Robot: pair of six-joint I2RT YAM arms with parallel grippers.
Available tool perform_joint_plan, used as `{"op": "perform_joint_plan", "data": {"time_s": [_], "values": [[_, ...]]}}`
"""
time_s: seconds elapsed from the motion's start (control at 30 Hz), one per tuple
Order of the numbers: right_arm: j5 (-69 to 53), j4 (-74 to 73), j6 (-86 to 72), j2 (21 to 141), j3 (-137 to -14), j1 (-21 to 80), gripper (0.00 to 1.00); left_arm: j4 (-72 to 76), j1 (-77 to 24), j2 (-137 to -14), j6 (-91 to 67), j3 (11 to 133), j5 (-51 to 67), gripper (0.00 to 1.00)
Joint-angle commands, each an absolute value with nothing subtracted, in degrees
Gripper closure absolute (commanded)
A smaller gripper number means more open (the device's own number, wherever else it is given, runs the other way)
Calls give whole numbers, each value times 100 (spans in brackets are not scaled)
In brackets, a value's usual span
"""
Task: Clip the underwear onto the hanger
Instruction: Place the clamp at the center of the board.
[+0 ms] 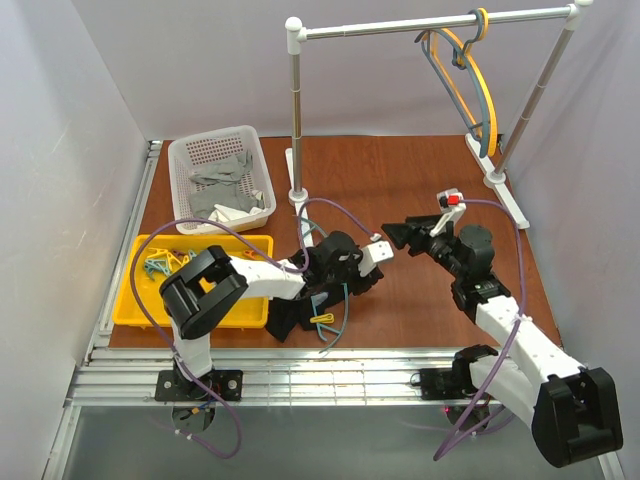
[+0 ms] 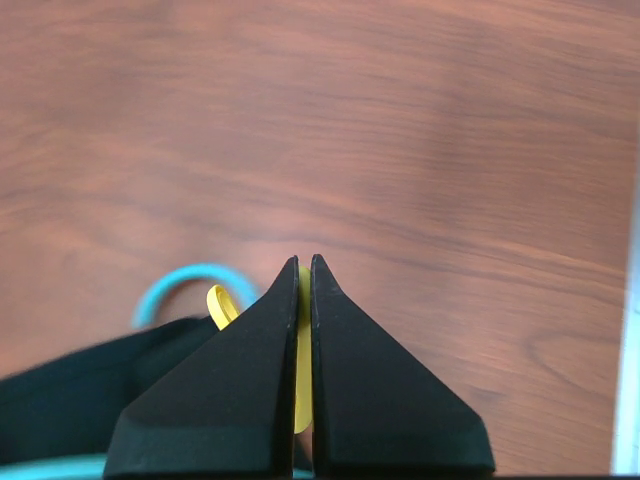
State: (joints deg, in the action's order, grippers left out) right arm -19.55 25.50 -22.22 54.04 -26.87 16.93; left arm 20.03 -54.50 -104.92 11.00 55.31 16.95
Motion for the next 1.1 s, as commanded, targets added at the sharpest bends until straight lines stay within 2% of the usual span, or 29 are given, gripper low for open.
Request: {"op": "perform_joint_plan", "data": {"time_s": [0.0, 0.13, 0.27, 0.37, 0.5, 0.57, 0.63, 0.73, 0.93, 1.07], "values": [[-1267, 1996, -2250, 4993, -2347, 1696, 17, 1750, -5721, -10529, 1529, 5792, 2565, 100], [-976, 1522, -2119, 4440, -2188, 1696, 16, 1573, -5897, -10722, 1573, 5775, 2830, 100], [-958, 1266, -2083, 4412, -2048, 1696, 16, 1565, -5959, -10845, 1521, 5687, 2962, 100], [-1002, 1274, -2109, 4403, -1846, 1705, 16, 1433, -6011, -10863, 1512, 5608, 3041, 95], [-1037, 1266, -2101, 4272, -1653, 1696, 16, 1406, -6047, -10898, 1450, 5441, 2936, 81], [-1063, 1266, -2101, 4201, -1608, 1705, 16, 1406, -6064, -10890, 1450, 5379, 2909, 78], [-1098, 1196, -2074, 4149, -1591, 1696, 16, 1406, -6099, -10820, 1433, 5327, 2717, 73], [-1344, 1021, -1846, 4044, -1538, 1696, 16, 1537, -6161, -10522, 1397, 5090, 2296, 71], [-1458, 291, -1538, 4157, -1477, 1696, 15, 2792, -6240, -9722, 1292, 4009, 1592, 69], [-1634, 132, -1591, 4201, -1389, 1705, 16, 2848, -6249, -9554, 1275, 3806, 1267, 69]]}}
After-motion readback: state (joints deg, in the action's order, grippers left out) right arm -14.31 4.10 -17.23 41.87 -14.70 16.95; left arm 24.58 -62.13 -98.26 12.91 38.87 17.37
